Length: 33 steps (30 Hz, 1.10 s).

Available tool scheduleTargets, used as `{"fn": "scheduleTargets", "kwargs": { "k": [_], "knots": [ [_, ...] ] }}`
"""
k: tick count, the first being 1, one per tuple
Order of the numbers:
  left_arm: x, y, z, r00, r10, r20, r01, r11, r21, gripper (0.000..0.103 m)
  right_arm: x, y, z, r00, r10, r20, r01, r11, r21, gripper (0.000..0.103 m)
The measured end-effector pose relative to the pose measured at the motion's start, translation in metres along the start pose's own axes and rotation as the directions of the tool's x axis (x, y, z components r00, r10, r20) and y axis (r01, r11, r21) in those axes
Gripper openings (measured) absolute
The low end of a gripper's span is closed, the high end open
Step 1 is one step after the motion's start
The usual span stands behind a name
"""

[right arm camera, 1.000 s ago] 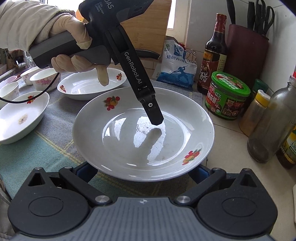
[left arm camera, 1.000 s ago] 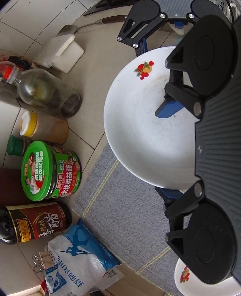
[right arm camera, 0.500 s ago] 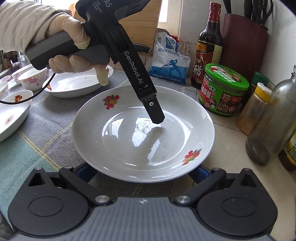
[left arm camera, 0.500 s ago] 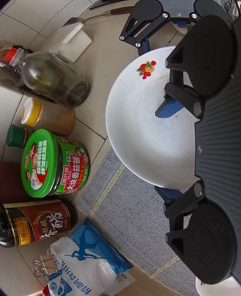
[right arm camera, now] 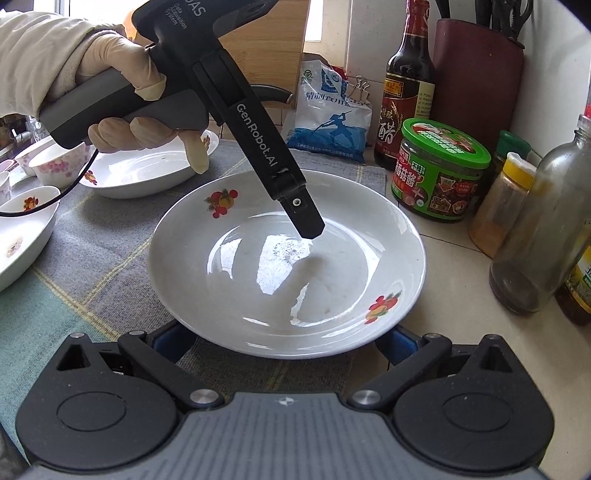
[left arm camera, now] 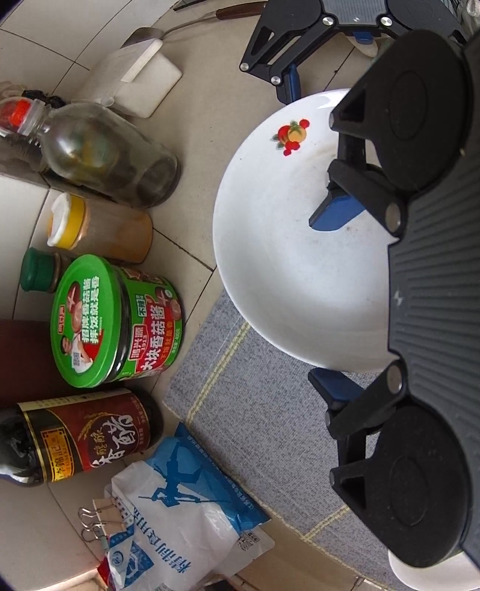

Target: Organize plates and bowls

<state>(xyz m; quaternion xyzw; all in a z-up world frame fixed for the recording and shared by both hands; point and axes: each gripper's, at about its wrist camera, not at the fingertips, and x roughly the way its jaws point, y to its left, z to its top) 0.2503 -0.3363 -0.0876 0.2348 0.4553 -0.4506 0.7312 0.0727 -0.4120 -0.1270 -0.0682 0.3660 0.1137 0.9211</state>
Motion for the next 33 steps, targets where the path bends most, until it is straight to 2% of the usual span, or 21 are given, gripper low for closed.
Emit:
{"fn": "scheduleTargets", "kwargs": {
  "k": [9, 14, 21, 25, 29, 33],
  "knots": [
    [-0.051, -0.008, -0.023, 0.994, 0.043, 0.100, -0.040, 0.999, -0.037, 0.085, -0.025, 0.015, -0.005, 0.998, -0.053, 0.016, 0.052, 0.997, 0.064, 0.103],
    [-0.092, -0.024, -0.052, 0.976, 0.089, 0.197, -0.082, 0.996, -0.045, 0.086, -0.041, 0.032, -0.004, 0.996, -0.084, 0.031, 0.081, 0.992, 0.093, 0.103],
    [-0.136, -0.044, -0.110, 0.946, 0.150, 0.288, -0.129, 0.988, -0.091, 0.087, -0.054, 0.061, 0.000, 0.990, -0.140, 0.032, 0.135, 0.983, 0.121, 0.103],
    [-0.158, -0.052, -0.152, 0.917, 0.224, 0.332, -0.197, 0.974, -0.111, 0.089, -0.059, 0.081, 0.004, 0.986, -0.158, 0.053, 0.150, 0.980, 0.131, 0.103],
    [-0.174, -0.056, -0.194, 0.897, 0.275, 0.345, -0.233, 0.959, -0.160, 0.090, -0.060, 0.103, 0.007, 0.985, -0.162, 0.056, 0.153, 0.979, 0.133, 0.103],
    [-0.188, -0.057, -0.237, 0.890, 0.308, 0.337, -0.245, 0.945, -0.216, 0.090, -0.059, 0.128, 0.010, 0.986, -0.161, 0.045, 0.154, 0.980, 0.124, 0.103]
  ]
}}
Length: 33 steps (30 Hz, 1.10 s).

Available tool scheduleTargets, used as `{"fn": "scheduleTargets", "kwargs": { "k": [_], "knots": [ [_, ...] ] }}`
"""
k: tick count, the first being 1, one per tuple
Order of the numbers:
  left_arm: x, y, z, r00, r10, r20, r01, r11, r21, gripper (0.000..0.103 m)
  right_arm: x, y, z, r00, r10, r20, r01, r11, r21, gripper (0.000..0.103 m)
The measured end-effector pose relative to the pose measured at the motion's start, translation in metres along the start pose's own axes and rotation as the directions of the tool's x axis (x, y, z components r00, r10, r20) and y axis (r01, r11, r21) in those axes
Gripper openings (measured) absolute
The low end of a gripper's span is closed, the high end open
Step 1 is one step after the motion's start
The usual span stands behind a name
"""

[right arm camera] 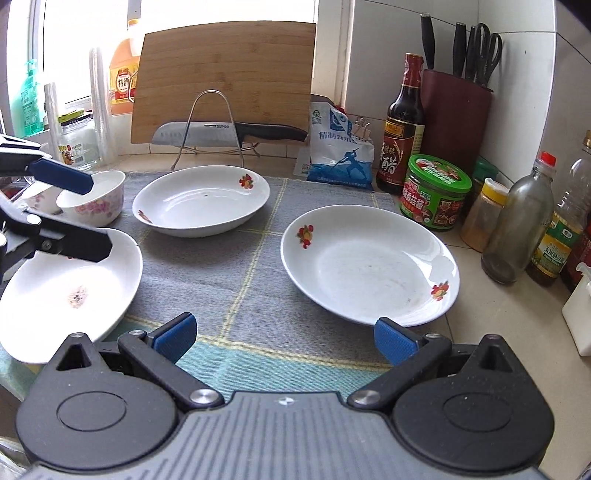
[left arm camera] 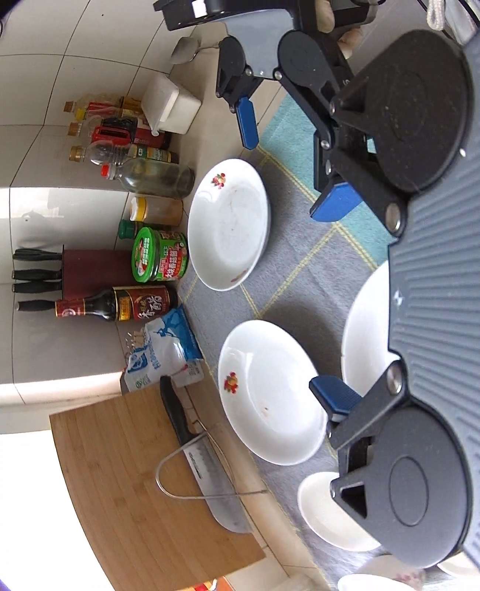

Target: Organize plates and bowls

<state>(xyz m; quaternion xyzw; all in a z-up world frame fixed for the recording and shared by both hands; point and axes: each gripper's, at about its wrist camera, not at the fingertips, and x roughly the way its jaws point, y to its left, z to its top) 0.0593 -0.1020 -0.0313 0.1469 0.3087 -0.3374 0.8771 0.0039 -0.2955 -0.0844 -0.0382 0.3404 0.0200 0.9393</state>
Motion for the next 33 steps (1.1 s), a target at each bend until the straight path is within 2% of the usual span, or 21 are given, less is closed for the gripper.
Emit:
{"fn": "scheduleTargets", "kwargs": {
  "k": [10, 18, 26, 33],
  "knots": [
    [-0.052, 0.024, -0.067, 0.999, 0.049, -0.019, -0.050, 0.996, -0.072, 0.091, -0.012, 0.067, -0.004, 0.999, 0.033, -0.017, -0.033, 0.999, -0.013, 0.103],
    [-0.076, 0.040, -0.109, 0.997, 0.050, -0.056, -0.055, 0.995, -0.084, 0.091, -0.015, 0.103, -0.002, 0.998, 0.058, -0.032, -0.058, 0.998, -0.005, 0.103],
    [-0.063, 0.046, -0.143, 0.991, 0.060, -0.121, -0.068, 0.995, -0.066, 0.091, -0.012, 0.125, -0.001, 0.995, 0.074, -0.067, -0.076, 0.997, -0.024, 0.103],
    [-0.040, 0.041, -0.149, 0.991, 0.042, -0.128, -0.049, 0.998, -0.047, 0.091, -0.008, 0.128, 0.001, 0.990, 0.106, -0.098, -0.108, 0.994, -0.021, 0.103]
  ]
}}
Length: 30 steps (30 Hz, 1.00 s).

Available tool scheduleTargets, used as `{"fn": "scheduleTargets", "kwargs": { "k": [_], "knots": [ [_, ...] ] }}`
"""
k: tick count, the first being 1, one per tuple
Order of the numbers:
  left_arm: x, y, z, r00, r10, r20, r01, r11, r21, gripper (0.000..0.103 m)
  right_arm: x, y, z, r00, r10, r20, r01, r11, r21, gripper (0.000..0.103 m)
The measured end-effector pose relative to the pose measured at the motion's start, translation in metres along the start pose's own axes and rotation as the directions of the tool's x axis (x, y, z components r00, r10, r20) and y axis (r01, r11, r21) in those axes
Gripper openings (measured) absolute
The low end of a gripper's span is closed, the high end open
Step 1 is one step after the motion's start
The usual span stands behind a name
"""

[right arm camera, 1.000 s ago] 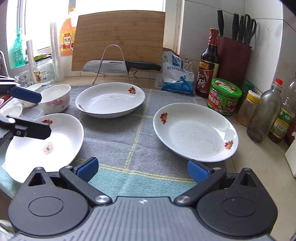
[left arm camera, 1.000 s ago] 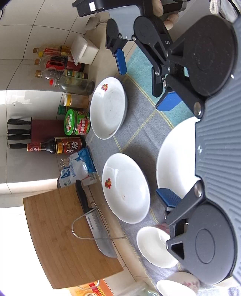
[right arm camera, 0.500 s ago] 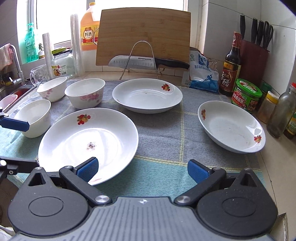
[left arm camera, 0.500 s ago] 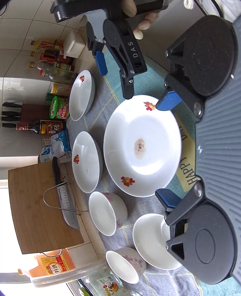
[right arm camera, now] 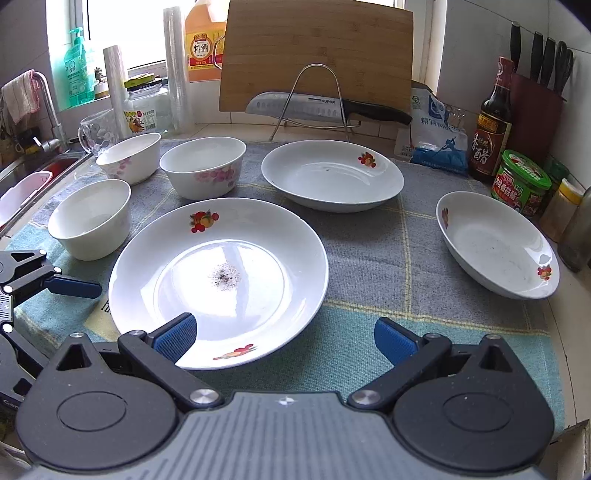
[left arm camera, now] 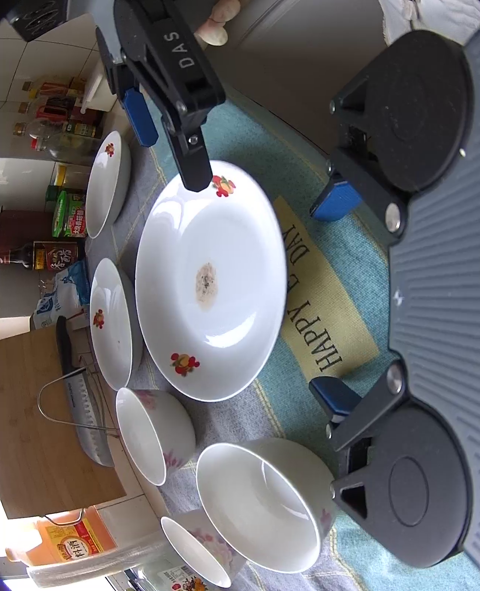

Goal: Organize plates and bowls
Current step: 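Move the right gripper to the stained white plate and grasp its rim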

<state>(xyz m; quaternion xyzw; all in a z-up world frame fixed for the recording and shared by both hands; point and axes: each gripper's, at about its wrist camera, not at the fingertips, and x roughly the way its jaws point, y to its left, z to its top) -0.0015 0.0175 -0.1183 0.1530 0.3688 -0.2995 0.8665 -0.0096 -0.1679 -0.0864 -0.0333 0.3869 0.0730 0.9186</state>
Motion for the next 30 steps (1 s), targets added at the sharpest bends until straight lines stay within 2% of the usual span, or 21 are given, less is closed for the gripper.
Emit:
{"fn": "scheduleTargets", "kwargs": {
  "k": [4, 11, 17, 23, 28, 30],
  "knots": [
    [0.009, -0.001, 0.007, 1.000, -0.014, 0.018, 0.013, 1.000, 0.004, 0.092, 0.009, -0.003, 0.003, 1.000, 0.017, -0.019, -0.017, 1.000, 0.010, 0.103],
    [0.023, 0.003, 0.016, 0.999, -0.028, 0.020, 0.028, 0.999, -0.019, 0.102, 0.033, -0.012, 0.005, 0.994, 0.082, -0.074, -0.079, 0.996, 0.041, 0.103],
    [0.024, 0.002, 0.017, 1.000, -0.020, 0.023, 0.021, 0.999, -0.033, 0.103, 0.054, -0.014, 0.008, 0.982, 0.129, -0.141, -0.124, 0.991, 0.040, 0.103],
    [0.023, 0.001, 0.012, 0.999, -0.018, 0.050, 0.020, 0.999, -0.036, 0.103, 0.059, -0.006, 0.011, 0.979, 0.094, -0.181, -0.102, 0.994, -0.035, 0.103],
    [0.020, 0.001, 0.004, 0.993, -0.020, 0.114, 0.023, 0.999, -0.032, 0.103, 0.060, -0.008, 0.012, 0.979, 0.103, -0.178, -0.112, 0.993, -0.043, 0.103],
    [0.020, 0.001, 0.004, 0.993, -0.016, 0.117, 0.021, 0.999, -0.036, 0.103, 0.062, -0.010, 0.016, 0.975, 0.115, -0.192, -0.129, 0.990, -0.062, 0.103]
  ]
}}
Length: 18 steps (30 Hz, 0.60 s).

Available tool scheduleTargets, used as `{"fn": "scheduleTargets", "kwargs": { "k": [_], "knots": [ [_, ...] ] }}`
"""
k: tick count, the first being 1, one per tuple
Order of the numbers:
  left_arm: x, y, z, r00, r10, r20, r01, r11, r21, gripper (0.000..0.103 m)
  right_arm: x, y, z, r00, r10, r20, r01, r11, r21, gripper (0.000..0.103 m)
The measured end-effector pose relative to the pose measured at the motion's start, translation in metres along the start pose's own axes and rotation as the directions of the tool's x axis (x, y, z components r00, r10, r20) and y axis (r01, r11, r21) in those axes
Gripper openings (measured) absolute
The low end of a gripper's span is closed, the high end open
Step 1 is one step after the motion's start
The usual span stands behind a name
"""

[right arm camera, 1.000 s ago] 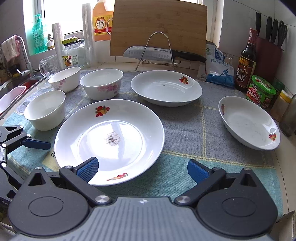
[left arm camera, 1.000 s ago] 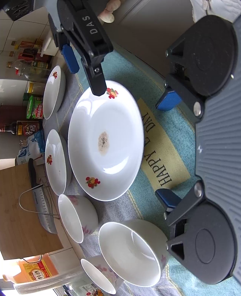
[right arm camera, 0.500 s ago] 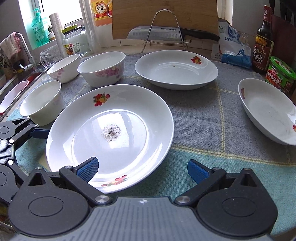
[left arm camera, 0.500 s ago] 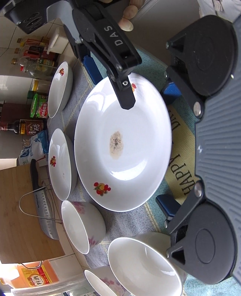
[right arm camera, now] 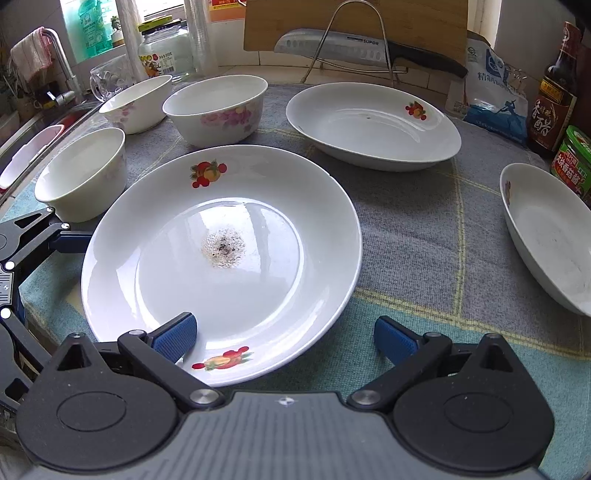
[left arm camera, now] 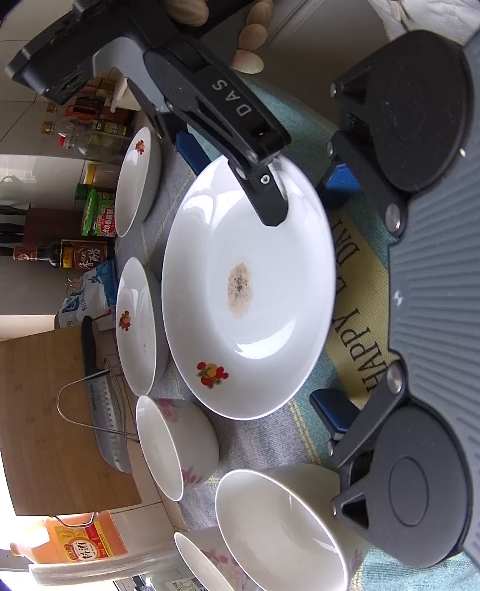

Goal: Organize plates and bowls
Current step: 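Move the right gripper to the stained white plate and grasp its rim, then lift the stained plate with the right gripper and carry it toward another plate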

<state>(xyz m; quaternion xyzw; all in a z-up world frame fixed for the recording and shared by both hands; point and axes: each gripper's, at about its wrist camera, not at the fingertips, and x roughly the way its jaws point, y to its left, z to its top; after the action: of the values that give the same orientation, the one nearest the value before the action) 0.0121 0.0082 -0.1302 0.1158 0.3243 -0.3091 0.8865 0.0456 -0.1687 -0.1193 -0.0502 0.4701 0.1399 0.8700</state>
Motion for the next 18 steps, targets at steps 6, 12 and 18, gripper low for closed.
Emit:
{"fn": "scheduleTargets", "kwargs": {
  "k": [6, 12, 18],
  "knots": [
    [0.001, 0.000, 0.001, 1.000, -0.002, -0.005, 0.002, 1.000, 0.006, 0.103, 0.008, -0.013, 0.017, 0.997, 0.078, -0.016, -0.078, 0.997, -0.014, 0.103],
    [0.001, -0.001, 0.000, 1.000, -0.008, 0.005, 0.008, 1.000, 0.012, 0.103, 0.016, -0.027, 0.038, 0.987, 0.159, -0.033, -0.161, 0.984, -0.071, 0.103],
    [0.000, -0.003, -0.002, 1.000, -0.007, 0.017, 0.007, 1.000, 0.019, 0.103, 0.023, -0.034, 0.061, 0.966, 0.253, -0.053, -0.258, 0.956, -0.142, 0.103]
  ]
}}
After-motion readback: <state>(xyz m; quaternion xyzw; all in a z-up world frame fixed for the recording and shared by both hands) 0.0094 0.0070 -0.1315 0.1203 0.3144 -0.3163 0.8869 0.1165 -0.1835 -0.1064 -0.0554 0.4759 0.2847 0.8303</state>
